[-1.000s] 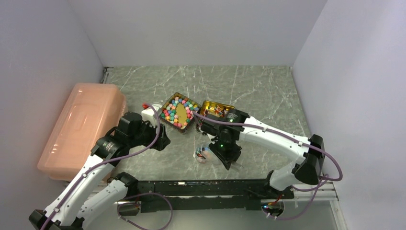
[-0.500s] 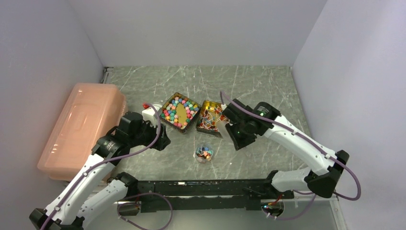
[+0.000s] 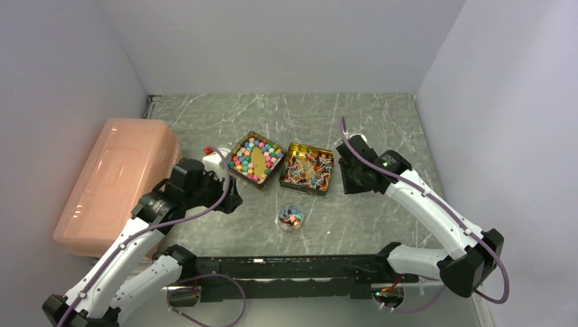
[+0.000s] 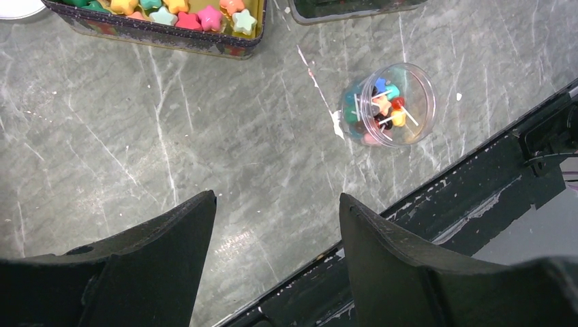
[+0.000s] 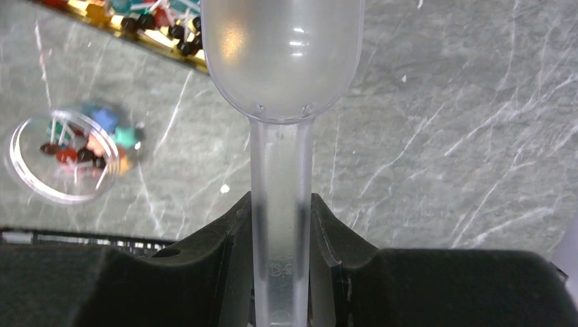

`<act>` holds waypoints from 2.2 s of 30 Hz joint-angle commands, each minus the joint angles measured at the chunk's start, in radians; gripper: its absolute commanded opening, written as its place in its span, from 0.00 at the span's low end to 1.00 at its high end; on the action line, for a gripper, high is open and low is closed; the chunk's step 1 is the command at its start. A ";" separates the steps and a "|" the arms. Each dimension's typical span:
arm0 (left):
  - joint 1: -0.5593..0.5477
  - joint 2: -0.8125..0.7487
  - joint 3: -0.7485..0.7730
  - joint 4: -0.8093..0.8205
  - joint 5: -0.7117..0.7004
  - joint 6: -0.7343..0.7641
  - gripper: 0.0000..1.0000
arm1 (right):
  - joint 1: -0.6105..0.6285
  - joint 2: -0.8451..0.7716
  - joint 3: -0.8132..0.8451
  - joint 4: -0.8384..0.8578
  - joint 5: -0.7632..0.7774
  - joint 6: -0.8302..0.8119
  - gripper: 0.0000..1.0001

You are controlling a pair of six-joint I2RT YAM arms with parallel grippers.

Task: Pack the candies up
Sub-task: Place the spatula at the center of the board.

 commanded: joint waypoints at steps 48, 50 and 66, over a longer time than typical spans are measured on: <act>0.257 0.346 0.232 -0.003 -0.024 -0.075 0.86 | -0.412 0.314 -0.313 0.757 -0.128 -0.074 0.40; 0.276 0.372 0.243 0.005 -0.034 -0.087 0.91 | -0.412 0.294 -0.298 0.746 -0.122 -0.080 0.42; 0.363 0.607 0.374 0.016 -0.119 -0.184 0.87 | -0.411 0.108 -0.305 0.739 -0.180 -0.077 0.55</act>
